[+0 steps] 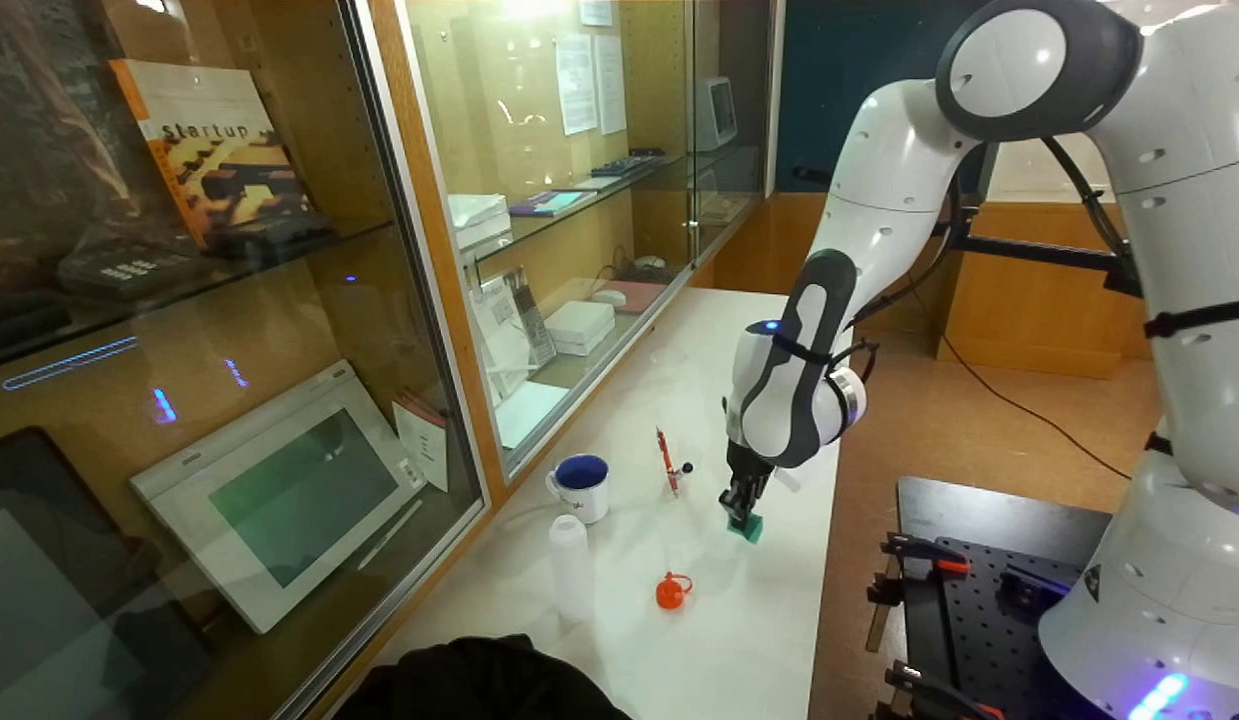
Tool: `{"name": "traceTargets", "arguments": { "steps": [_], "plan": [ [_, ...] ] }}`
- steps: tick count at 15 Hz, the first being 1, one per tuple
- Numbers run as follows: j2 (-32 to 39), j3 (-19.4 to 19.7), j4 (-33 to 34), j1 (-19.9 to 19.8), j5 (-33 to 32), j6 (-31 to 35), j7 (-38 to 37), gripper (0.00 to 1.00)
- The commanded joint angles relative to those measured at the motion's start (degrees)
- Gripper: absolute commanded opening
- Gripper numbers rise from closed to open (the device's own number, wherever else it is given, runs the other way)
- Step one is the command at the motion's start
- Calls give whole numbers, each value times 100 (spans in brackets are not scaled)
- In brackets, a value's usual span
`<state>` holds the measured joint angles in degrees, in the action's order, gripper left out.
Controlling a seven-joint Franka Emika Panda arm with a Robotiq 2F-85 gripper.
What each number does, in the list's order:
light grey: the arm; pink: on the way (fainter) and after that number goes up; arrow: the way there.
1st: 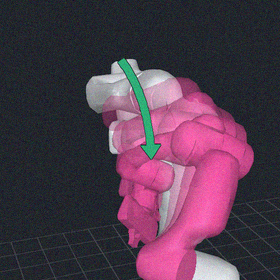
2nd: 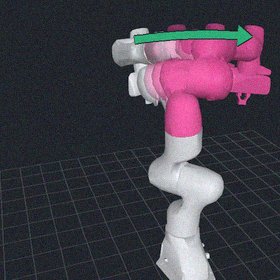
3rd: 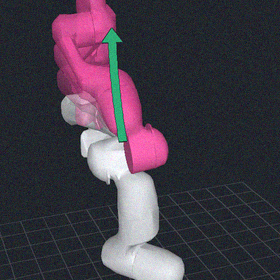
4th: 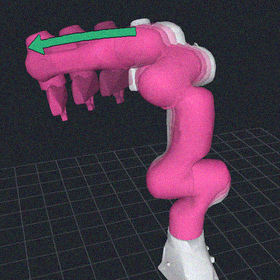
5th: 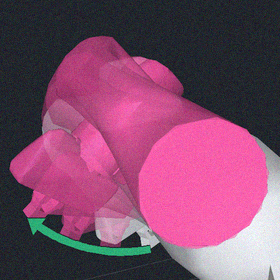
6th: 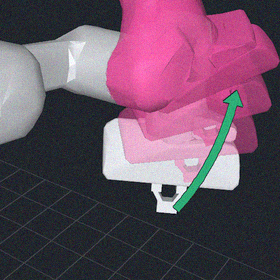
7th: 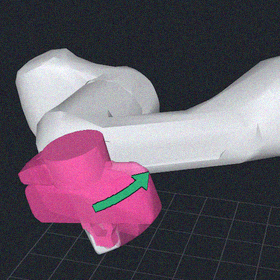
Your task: Wipe the counter with the sponge
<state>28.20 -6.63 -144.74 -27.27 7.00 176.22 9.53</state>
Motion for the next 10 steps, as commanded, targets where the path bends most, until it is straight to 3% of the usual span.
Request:
{"name": "traceTargets", "arguments": {
  "steps": [1, 4, 5, 7, 10],
  "plan": [
    [-49, -181, 210, -22, 121, -254, -193, 2],
    [24, -90, 384, 117, 114, -404, -293, 2],
    [37, -16, 439, 200, 112, -529, -346, 34],
    [59, 24, 527, 255, 146, -734, -338, 40],
    [71, 54, 619, 310, 241, -931, -314, 62]
  ]
}}
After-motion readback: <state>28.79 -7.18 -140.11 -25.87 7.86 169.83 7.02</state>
